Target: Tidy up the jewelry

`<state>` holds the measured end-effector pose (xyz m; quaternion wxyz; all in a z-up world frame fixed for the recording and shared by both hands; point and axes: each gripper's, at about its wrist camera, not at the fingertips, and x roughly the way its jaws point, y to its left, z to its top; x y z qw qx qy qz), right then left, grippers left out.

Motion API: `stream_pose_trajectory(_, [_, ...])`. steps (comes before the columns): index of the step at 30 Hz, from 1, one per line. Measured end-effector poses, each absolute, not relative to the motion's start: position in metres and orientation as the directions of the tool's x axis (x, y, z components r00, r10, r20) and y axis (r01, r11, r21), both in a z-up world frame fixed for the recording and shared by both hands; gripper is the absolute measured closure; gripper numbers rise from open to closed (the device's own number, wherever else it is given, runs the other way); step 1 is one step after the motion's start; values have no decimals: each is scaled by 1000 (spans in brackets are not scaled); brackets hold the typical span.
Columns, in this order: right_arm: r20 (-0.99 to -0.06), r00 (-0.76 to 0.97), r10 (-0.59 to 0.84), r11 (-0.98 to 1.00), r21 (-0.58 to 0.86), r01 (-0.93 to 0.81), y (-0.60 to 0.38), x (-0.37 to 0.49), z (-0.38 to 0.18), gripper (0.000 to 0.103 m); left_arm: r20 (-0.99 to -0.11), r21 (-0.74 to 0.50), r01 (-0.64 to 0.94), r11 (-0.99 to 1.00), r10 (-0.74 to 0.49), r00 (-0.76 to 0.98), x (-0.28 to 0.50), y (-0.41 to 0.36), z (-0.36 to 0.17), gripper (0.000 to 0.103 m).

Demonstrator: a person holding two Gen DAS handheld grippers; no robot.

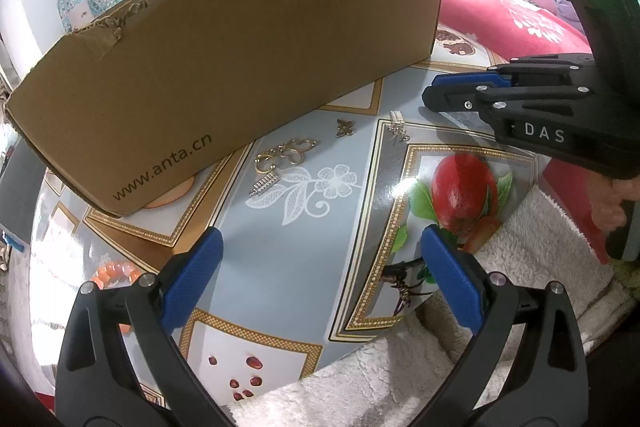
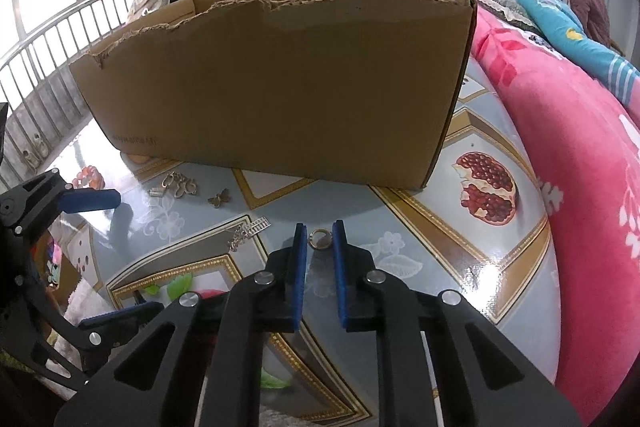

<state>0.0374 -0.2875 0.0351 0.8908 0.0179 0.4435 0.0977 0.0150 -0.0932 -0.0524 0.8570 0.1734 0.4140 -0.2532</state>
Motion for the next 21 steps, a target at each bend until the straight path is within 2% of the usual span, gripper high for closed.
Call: stream_pose_trajectory(21, [-765,596,242,970,186,-155,-303,37,39,93,-796,68,568,820,-299,526,21,-90,-45,8])
